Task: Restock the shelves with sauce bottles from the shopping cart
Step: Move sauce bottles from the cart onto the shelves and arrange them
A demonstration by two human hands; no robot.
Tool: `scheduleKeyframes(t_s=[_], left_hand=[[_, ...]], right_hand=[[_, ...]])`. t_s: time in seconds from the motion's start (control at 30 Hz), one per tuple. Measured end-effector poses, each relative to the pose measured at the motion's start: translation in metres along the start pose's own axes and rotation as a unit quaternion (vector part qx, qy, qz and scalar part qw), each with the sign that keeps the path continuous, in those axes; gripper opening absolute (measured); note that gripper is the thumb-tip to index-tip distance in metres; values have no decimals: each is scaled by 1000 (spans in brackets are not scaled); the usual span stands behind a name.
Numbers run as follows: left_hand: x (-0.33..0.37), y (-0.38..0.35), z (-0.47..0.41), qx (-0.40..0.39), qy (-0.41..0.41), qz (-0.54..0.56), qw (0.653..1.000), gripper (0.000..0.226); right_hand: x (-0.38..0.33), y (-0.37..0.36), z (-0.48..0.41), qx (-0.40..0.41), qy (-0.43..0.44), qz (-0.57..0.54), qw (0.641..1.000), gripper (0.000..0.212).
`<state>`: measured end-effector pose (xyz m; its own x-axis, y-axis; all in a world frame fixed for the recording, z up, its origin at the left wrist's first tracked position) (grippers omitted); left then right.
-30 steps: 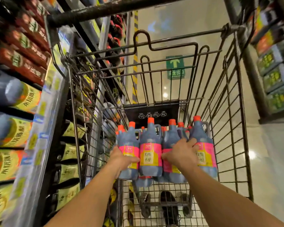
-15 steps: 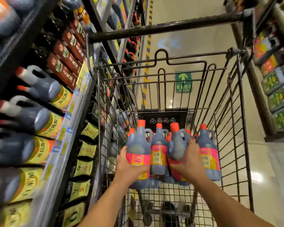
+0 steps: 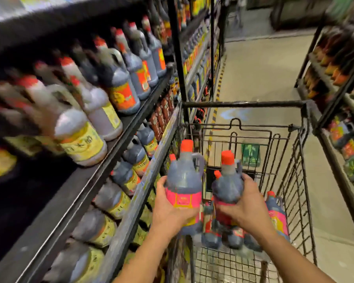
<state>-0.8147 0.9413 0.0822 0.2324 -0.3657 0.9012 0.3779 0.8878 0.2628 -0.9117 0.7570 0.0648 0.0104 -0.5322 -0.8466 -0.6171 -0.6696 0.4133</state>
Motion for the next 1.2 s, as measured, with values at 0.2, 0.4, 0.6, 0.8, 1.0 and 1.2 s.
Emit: scheduleKeyframes(t_s=[0.2,0.4,0.6,0.8,1.0,1.2], left_hand=[[45,71,69,54,-97,29,993,95],[72,136,117,107,-149,63,981,95],[72,187,147,179,-154,95,967,97],[43,233,145,251,-127,105,954,97],[19,276,136,365,-51,105,924,110],[8,299,116,442,-28,111,890,115]], right_hand=[[-109,-6,9,17,121,4,993,80],[-186,-23,11,-12,174,-23,984,87],[-243,-54,13,-64,195,-85,975,91],[-271,-98,8,-126,225,-119,959,75],[-296,-160,-11,-184,238,-149,942,84],[-305,-221,-27,-212,272,-113,932,88]])
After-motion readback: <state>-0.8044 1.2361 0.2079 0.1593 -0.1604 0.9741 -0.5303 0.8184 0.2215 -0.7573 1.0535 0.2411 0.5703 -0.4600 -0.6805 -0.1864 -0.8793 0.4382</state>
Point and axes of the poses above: each hand's wrist, its own z-axis away from the middle knuckle, its own y-axis out of the back of the hand, x = y × z, the point moved 1 cm from there along -z, towards the middle knuckle, and after that the axes turned 15 degrees about y, right-handed, at the moved point
